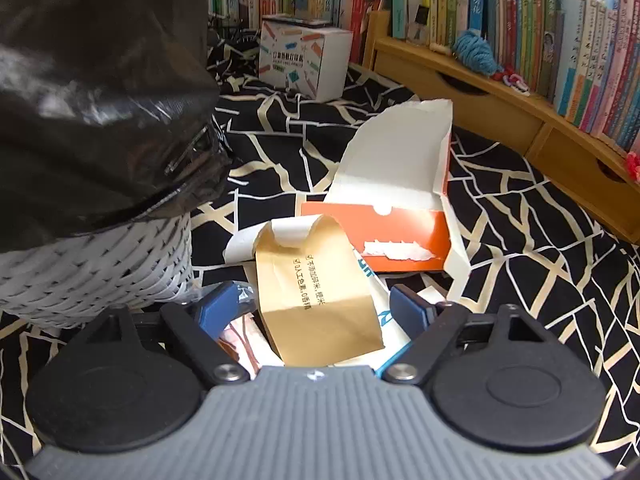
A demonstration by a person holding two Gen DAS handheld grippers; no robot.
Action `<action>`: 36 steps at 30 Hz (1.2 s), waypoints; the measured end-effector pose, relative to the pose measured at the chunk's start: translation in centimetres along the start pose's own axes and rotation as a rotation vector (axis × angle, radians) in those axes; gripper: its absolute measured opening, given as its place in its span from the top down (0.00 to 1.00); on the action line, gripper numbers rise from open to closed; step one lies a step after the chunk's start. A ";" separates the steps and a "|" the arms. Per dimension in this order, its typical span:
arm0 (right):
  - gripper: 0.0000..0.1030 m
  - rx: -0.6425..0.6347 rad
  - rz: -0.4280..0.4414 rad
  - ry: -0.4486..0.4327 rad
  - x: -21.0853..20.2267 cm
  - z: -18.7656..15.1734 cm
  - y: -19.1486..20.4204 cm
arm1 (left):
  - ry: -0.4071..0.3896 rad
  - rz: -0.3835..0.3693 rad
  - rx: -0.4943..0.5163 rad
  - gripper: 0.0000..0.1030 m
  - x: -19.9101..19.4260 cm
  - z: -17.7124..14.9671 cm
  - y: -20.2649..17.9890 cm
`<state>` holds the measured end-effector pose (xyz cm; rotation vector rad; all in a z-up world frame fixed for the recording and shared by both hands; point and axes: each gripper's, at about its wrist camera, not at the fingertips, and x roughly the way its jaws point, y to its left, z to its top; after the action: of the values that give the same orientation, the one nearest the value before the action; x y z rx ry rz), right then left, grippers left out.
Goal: Collect trash
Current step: 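Move the right gripper back to the brown paper envelope, then grasp the brown paper envelope with the right gripper and lift it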
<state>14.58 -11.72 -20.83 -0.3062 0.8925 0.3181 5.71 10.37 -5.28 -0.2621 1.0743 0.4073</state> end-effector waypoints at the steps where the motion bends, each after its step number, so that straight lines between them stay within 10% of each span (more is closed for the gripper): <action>1: 0.13 -0.003 0.000 0.002 0.1 0.0 0.0 | 0.000 0.000 0.000 0.46 0.0 0.0 0.0; 13: 0.38 0.002 0.018 -0.021 -0.9 0.0 -0.1 | -0.004 -0.001 -0.005 0.46 -0.1 0.0 0.3; 36: 0.39 0.220 0.048 -0.364 -15.1 3.4 -5.0 | -0.006 -0.002 -0.005 0.45 -0.1 0.0 0.1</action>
<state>10.09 -17.05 -6.19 -0.0202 0.5694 0.3055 5.65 10.43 -5.23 -0.2662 1.0669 0.4084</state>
